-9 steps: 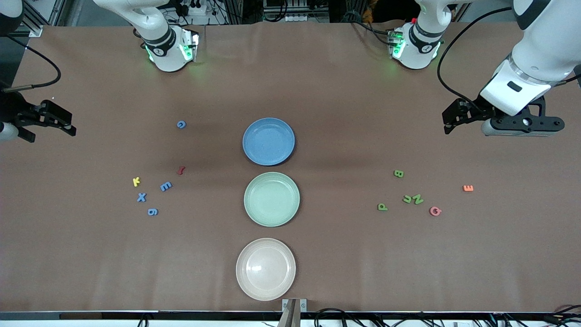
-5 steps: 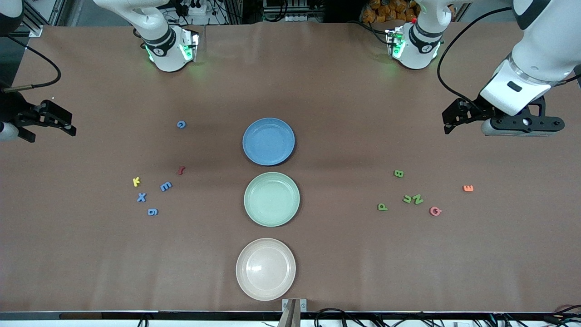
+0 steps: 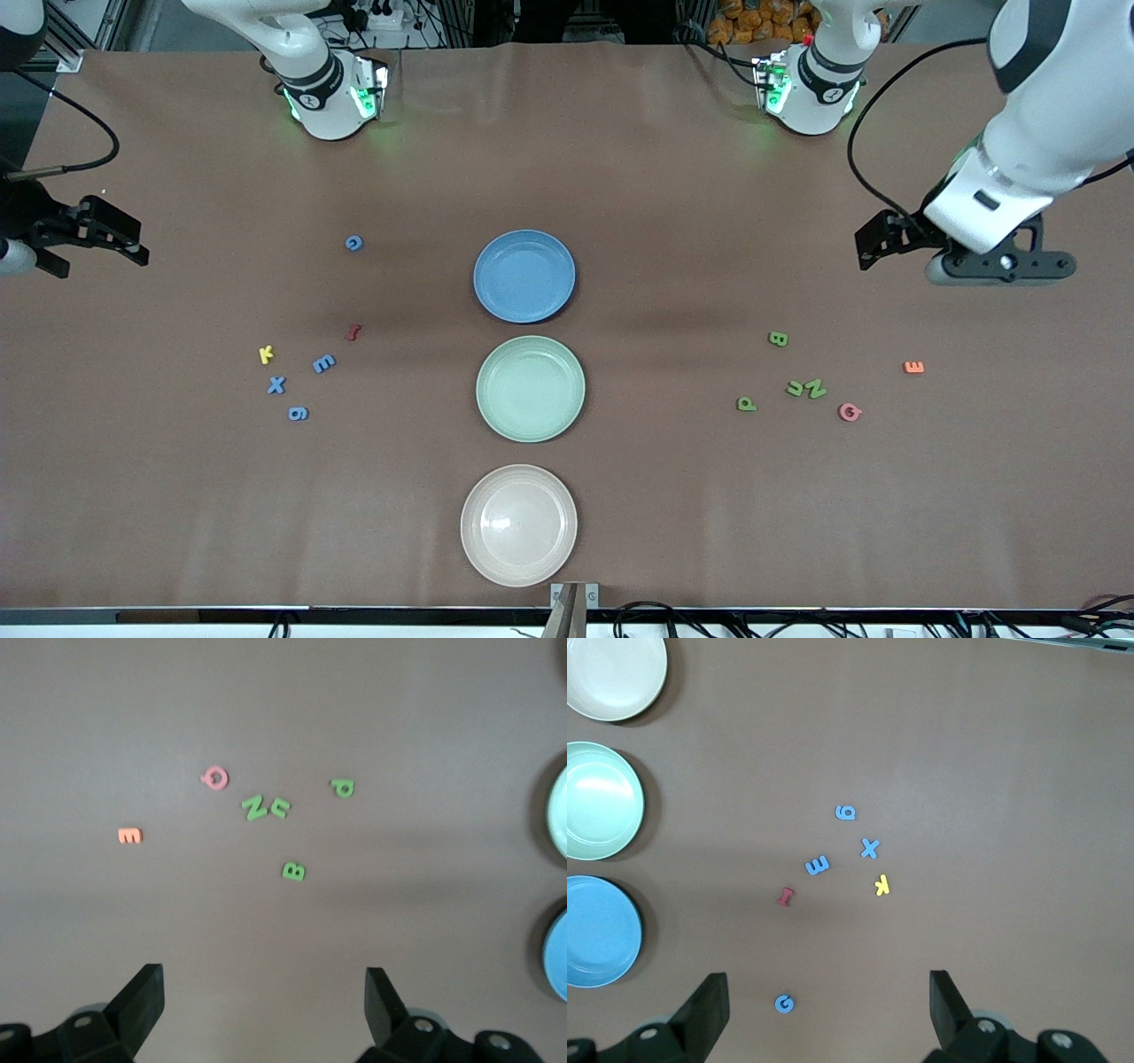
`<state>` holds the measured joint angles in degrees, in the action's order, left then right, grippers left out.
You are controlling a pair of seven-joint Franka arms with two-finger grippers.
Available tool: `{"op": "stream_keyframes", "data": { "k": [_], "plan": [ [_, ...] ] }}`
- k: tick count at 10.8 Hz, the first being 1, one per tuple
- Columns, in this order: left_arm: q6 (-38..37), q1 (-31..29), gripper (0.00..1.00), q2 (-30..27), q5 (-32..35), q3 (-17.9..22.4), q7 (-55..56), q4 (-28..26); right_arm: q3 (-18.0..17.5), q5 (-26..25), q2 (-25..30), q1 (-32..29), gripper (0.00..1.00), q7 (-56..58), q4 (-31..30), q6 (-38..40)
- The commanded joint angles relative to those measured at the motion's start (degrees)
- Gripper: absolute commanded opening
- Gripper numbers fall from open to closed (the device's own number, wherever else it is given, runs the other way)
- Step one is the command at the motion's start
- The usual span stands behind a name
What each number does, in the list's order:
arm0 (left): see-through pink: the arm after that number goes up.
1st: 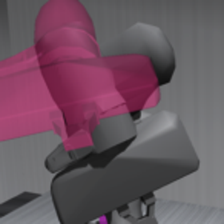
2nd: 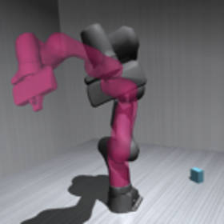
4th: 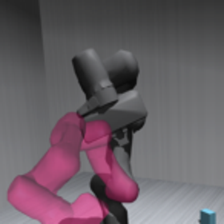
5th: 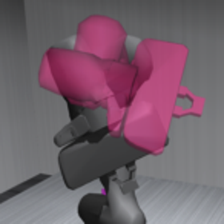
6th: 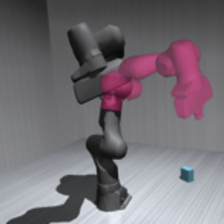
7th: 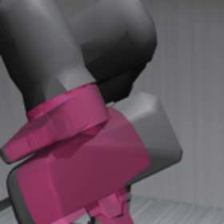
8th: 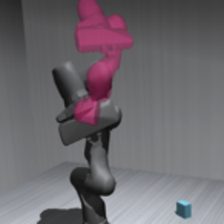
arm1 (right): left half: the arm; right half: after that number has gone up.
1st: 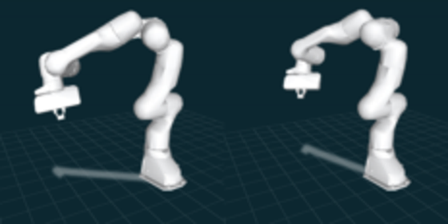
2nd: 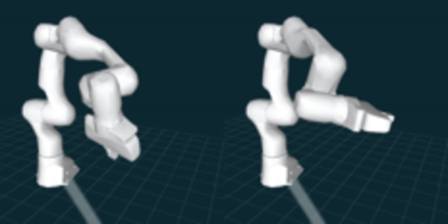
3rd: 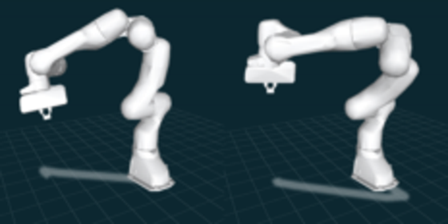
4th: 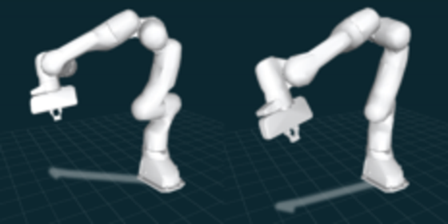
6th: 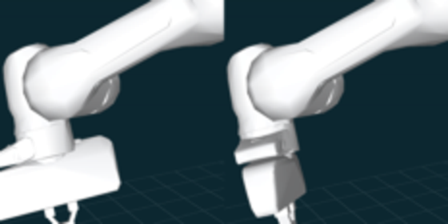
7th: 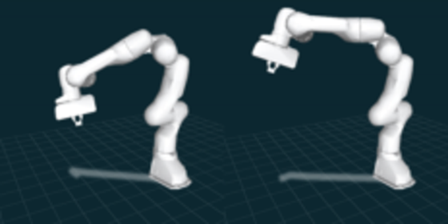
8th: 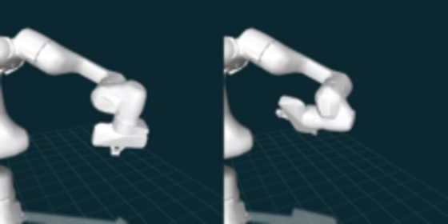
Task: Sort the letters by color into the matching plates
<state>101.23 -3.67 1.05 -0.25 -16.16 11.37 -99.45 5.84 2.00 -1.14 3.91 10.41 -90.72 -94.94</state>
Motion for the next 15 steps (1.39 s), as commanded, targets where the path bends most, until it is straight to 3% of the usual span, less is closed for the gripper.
{"op": "stream_keyframes", "data": {
  "k": [1,4,5,10,13,15],
  "plan": [
    [1.8,-0.6,1.00,3.5,-1.6,-0.2,2.2,-3.6,-0.3,0.7,-0.4,0.0,1.00,-0.6,0.1,0.3],
    [12.3,-0.6,1.00,3.9,-1.5,-0.2,3.1,-12.2,-0.3,0.8,-3.5,-0.4,1.00,-0.3,0.0,0.5],
    [14.8,-0.6,1.00,5.6,-1.3,-0.2,6.2,-12.7,-0.3,0.8,-3.8,-0.1,1.00,-0.4,-0.1,0.9],
    [19.8,0.0,1.00,13.0,2.5,0.0,24.7,-11.3,-0.4,0.8,-6.6,0.7,1.00,2.1,-3.5,-0.1],
    [19.8,0.9,1.00,18.1,4.5,-0.2,34.4,-7.5,-0.4,0.8,-5.7,0.0,0.99,2.1,-12.1,-8.3],
    [19.7,1.7,1.00,19.2,4.6,-0.3,43.3,-6.3,-0.4,0.8,-5.9,-0.9,0.91,2.1,-17.1,-15.9]
  ]
}}
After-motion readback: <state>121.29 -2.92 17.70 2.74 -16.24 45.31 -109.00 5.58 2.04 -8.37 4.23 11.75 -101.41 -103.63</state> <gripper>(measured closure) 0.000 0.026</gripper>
